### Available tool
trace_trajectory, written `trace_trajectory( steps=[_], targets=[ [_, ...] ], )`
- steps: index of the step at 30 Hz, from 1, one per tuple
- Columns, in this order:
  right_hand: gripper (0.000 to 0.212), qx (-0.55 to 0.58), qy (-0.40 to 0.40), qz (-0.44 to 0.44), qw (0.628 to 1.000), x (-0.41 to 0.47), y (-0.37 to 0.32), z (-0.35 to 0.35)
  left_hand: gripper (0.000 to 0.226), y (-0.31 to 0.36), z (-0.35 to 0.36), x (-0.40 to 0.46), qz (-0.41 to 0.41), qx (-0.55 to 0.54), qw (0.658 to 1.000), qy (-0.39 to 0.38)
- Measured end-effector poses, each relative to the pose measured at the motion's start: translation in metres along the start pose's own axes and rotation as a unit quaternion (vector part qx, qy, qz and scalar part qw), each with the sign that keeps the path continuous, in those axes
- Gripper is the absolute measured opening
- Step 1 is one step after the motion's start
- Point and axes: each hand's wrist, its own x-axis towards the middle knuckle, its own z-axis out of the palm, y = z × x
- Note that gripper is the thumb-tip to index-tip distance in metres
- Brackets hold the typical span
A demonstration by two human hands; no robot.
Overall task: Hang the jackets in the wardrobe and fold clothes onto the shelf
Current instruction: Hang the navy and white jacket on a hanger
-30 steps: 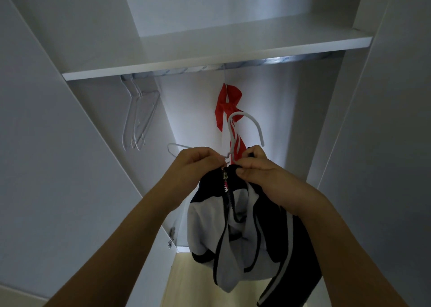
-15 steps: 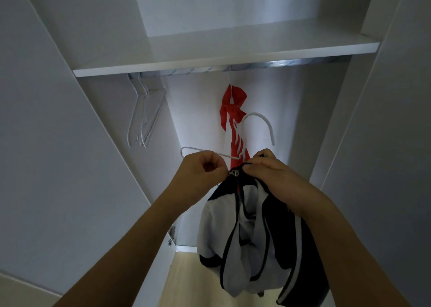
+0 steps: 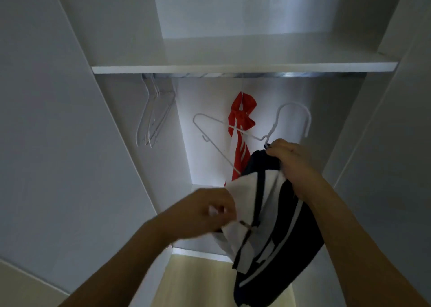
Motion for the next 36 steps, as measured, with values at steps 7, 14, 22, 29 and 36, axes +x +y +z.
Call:
trace_trajectory(
  steps=[7, 14, 22, 29, 36],
  targets=[
    [0.017, -0.009, -0.029, -0.043, 0.999, 0.009, -0.034, -0.021, 0.015, -0.068, -0.05, 0.056, -0.242, -0.127, 0.959, 0.079],
    [0.042, -0.011, -0.022, -0.068, 0.997, 0.011, -0.044, -0.032, 0.057, -0.07, 0.0, 0.128, -0.175, -0.18, 0.963, -0.094],
    [0.054, 0.012, 0.036, -0.066, 0.997, 0.008, -0.043, -0.06, 0.064, -0.076, 0.023, 0.174, -0.114, -0.142, 0.982, -0.052],
    [0.025, 0.023, 0.05, -0.08, 0.995, 0.001, -0.046, -0.068, 0.084, -0.085, 0.045, 0.206, -0.121, 0.058, 0.984, -0.12],
    [0.026, 0.036, 0.048, -0.093, 0.994, -0.014, -0.064, -0.08, 0.083, -0.093, 0.078, 0.23, -0.073, 0.107, 0.977, -0.168]
  ],
)
